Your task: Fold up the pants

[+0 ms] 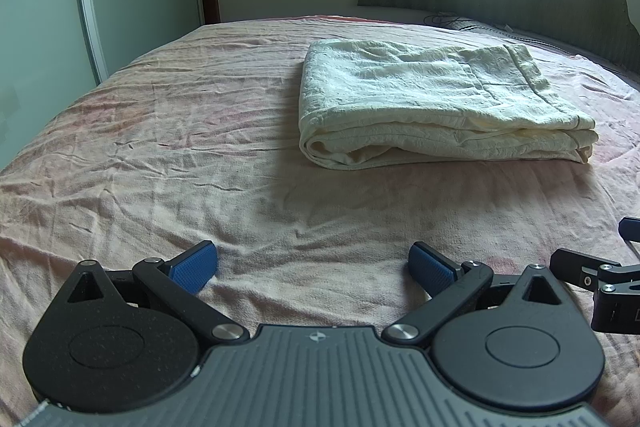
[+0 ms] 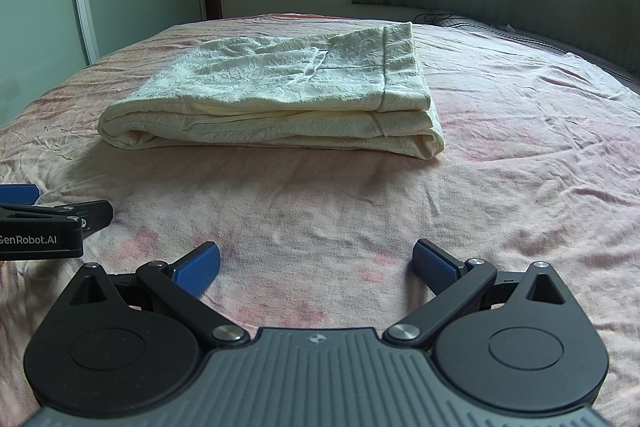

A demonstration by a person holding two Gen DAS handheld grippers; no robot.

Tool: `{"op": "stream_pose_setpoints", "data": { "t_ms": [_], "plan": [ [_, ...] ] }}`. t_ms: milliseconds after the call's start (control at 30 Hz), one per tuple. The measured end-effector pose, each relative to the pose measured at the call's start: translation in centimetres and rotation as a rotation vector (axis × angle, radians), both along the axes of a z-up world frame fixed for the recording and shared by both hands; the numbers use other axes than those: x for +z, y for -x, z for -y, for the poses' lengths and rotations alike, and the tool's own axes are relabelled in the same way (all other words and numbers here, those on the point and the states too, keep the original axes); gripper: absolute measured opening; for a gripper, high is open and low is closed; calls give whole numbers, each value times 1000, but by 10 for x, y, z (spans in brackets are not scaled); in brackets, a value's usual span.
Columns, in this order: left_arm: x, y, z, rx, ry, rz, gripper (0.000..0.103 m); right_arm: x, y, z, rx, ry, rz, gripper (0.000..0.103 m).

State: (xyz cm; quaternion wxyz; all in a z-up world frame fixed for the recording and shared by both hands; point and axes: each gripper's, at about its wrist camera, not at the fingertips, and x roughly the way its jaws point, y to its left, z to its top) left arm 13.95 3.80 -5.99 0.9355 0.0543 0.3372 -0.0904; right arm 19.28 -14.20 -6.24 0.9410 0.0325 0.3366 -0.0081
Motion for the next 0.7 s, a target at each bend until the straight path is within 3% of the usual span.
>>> {"op": "stream_pose_setpoints", "data": {
  "t_ms": [300,500,600,700],
  "plan": [
    [0,-1,1,-2,-1,-6,103,0,0,0,-1,2,-1,103],
    [10,-1,-13,-22,26,-67,103,1,-1,0,14,-2,-11,103],
    [24,4,-38,17,71,-80,103,9,-1,2,48,-40,-48,103],
    [44,12,-73,82,97,-41,103,29,14,-5,202,-89,27,103]
  ]
}}
